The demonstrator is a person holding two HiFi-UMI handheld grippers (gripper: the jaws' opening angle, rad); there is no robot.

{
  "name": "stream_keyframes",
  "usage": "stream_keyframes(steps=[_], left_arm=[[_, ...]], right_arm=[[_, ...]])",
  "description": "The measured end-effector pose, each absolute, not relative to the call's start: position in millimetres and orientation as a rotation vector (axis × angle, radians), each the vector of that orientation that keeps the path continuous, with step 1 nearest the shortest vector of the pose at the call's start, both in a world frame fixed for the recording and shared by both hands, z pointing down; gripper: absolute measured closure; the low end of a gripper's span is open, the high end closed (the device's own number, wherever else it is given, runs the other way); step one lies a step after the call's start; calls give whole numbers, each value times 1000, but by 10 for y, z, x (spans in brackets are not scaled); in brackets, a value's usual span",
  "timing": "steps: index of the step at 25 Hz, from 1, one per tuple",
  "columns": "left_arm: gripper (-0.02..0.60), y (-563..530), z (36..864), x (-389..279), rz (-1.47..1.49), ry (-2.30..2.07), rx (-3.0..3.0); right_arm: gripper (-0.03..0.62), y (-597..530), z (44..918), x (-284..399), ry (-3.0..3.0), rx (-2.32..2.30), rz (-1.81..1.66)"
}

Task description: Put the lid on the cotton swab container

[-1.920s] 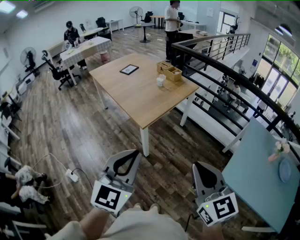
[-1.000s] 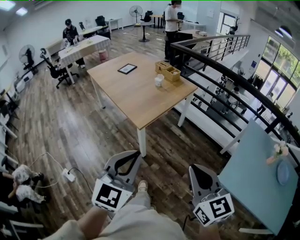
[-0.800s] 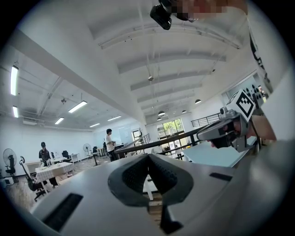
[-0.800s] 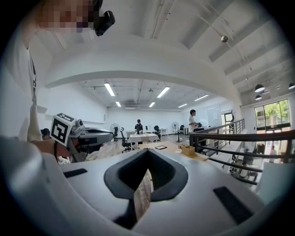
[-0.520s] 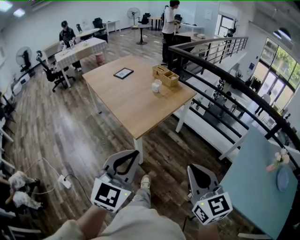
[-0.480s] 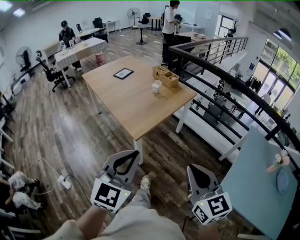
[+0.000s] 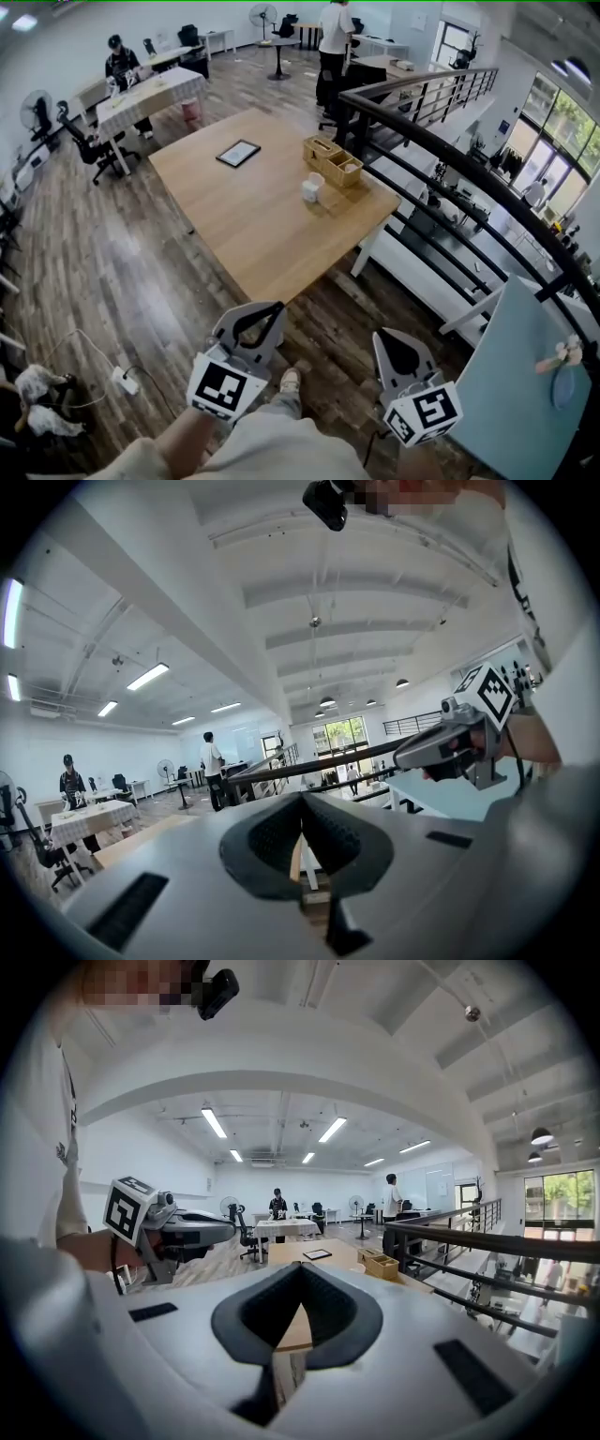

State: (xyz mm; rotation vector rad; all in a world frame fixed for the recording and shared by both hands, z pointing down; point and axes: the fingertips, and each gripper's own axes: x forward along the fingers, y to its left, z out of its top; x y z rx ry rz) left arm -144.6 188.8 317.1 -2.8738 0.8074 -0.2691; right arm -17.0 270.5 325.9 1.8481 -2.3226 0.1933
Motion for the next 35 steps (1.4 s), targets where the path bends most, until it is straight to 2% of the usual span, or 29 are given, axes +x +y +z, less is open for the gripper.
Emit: stream_keyframes(steps=[9, 22, 35], left_arm=[[558, 571, 3277, -1205, -275, 772, -2898], [558, -301, 3374, -908, -333, 812, -2872], [558, -1504, 3468, 215, -390, 1009, -2835]], right_arm=[[568, 1388, 3291, 94, -2231, 1870, 140], [568, 377, 3446, 395, -2287, 1822, 185], [568, -1102, 3491, 1648, -2361, 1669, 185]])
